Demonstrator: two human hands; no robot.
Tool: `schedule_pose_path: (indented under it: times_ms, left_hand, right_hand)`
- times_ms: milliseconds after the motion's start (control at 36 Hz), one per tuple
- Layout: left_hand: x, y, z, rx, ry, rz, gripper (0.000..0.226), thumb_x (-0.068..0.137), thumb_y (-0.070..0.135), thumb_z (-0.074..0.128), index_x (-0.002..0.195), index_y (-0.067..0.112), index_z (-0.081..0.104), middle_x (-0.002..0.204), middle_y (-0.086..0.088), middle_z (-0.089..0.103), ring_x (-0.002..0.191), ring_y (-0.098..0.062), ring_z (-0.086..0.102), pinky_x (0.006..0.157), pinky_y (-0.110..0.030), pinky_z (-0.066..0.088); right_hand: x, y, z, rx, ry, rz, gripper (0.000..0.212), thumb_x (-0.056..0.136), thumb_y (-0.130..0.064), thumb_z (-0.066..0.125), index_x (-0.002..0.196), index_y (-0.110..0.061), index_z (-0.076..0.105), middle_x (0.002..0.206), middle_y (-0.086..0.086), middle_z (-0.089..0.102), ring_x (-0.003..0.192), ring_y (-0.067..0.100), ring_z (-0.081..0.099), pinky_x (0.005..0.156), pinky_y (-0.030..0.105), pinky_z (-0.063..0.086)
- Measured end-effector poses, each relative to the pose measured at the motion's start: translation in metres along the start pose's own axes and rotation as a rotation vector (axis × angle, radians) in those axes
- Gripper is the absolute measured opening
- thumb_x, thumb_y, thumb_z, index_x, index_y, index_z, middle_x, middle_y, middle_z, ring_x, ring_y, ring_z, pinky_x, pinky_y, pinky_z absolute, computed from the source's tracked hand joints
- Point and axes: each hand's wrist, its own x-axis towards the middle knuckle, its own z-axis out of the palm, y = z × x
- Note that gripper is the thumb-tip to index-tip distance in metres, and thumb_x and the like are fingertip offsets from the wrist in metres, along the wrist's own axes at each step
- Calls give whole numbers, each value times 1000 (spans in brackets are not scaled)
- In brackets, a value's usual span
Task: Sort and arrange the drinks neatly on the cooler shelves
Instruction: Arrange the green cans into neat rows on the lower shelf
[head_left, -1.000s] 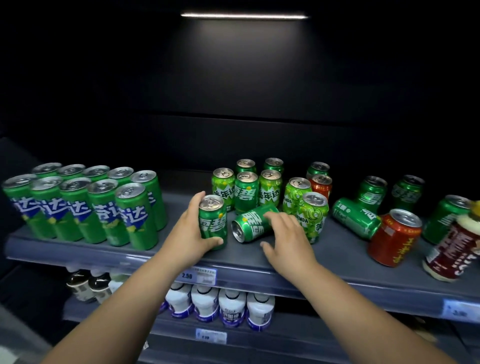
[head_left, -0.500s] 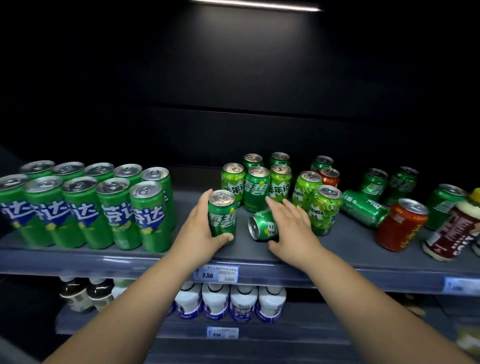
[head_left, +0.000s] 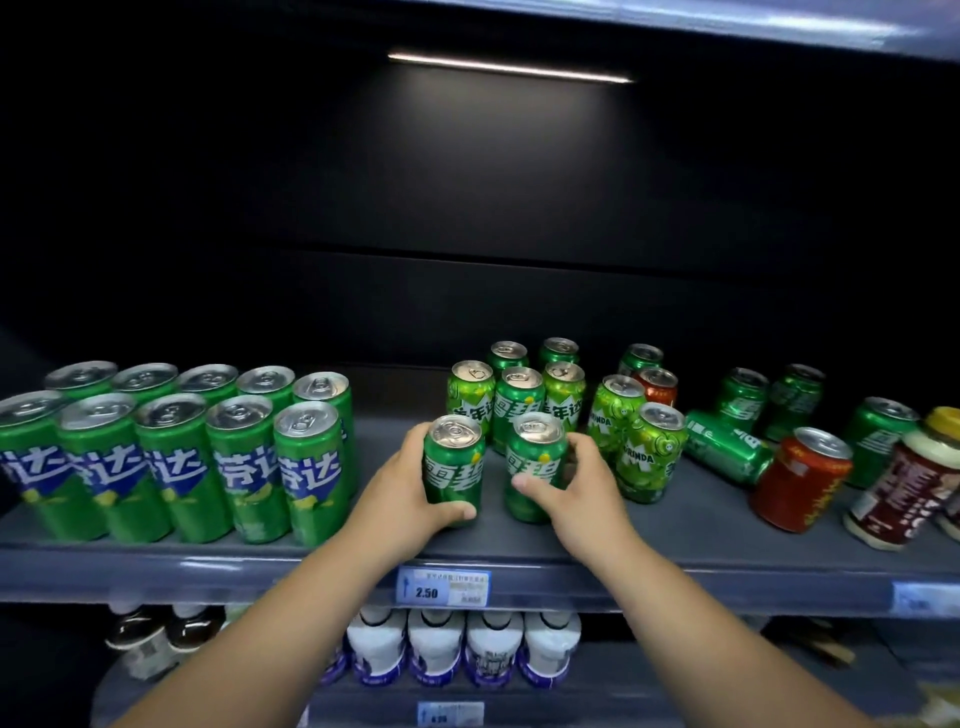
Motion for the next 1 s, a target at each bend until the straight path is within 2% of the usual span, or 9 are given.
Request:
schedule_pose_path:
  times_ms: [111, 194, 278, 361, 528, 639, 722, 861, 1000]
  left_hand:
    - [4, 1, 4, -10, -4, -3, 93, 62, 33, 91, 133, 48, 32, 122, 19, 58, 112, -7, 56, 97, -33, 47]
    - [7, 1, 9, -10, -9, -11, 88, 68, 33, 88, 137, 39, 32, 122, 17, 58, 111, -7, 55, 92, -28, 44]
    - [8, -3, 13, -1, -10, -35, 79, 70, 41, 86, 132, 35, 38, 127, 13, 61, 115, -11, 58, 95, -31, 47]
    - [6, -7, 14, 2, -3, -33, 73, 67, 44, 86, 126, 39, 42, 117, 21, 60, 111, -8, 61, 95, -32, 51]
    - [2, -12, 14, 13, -14, -5, 77, 68, 45, 83, 133, 39, 41, 123, 21, 59, 114, -5, 58, 99, -34, 51]
    - [2, -14, 14, -3, -38, -6, 77, 69, 49, 77, 134, 44, 37, 130, 18, 60, 120, -5, 57, 103, -38, 49]
    - [0, -13, 15, -2, -37, 4, 77, 75, 41, 78, 137, 44, 32, 134, 17, 58, 122, -5, 55, 104, -38, 48]
    - [-1, -13, 15, -1, -27, 10, 82, 79, 35, 78, 142, 43, 27, 137, 14, 57, 123, -6, 55, 105, -38, 47]
    - [1, -13, 16, 7, -24, -3, 80, 80, 36, 78, 141, 45, 27, 136, 14, 58, 122, -8, 57, 103, -37, 48]
  right_hand:
    - [-3, 1, 12, 11, 37, -6, 68, 72, -47, 86, 126, -30, 48, 127, -4, 60, 113, 14, 59, 97, 41, 52]
    - [-4, -1, 15, -6, 36, -23, 76, 74, -51, 82, 137, -30, 47, 133, -6, 58, 118, 14, 58, 100, 42, 51]
    - [-7, -2, 15, -28, -1, -45, 84, 75, -45, 84, 145, -32, 40, 133, -10, 56, 121, 11, 55, 101, 34, 48]
    - [-8, 2, 16, -55, -29, -42, 91, 74, -40, 85, 147, -35, 32, 135, -10, 57, 123, 12, 54, 101, 35, 48]
    - [-6, 9, 14, -4, -93, -33, 97, 64, -59, 75, 147, -39, 28, 144, -12, 53, 133, 9, 50, 110, 41, 46]
    - [-5, 12, 12, -61, -83, -83, 96, 70, -51, 78, 152, -36, 30, 150, -9, 46, 138, 12, 44, 113, 42, 42]
    - [-6, 11, 13, -94, -48, -107, 90, 76, -39, 82, 152, -32, 35, 148, -8, 47, 136, 11, 44, 113, 38, 41]
    - [-4, 13, 16, -109, -47, -85, 90, 74, -53, 75, 150, -38, 29, 145, -11, 54, 131, 12, 53, 107, 43, 49]
    - [-4, 12, 15, -142, -52, -112, 80, 85, -36, 76, 151, -34, 31, 142, -9, 57, 129, 13, 54, 105, 37, 48]
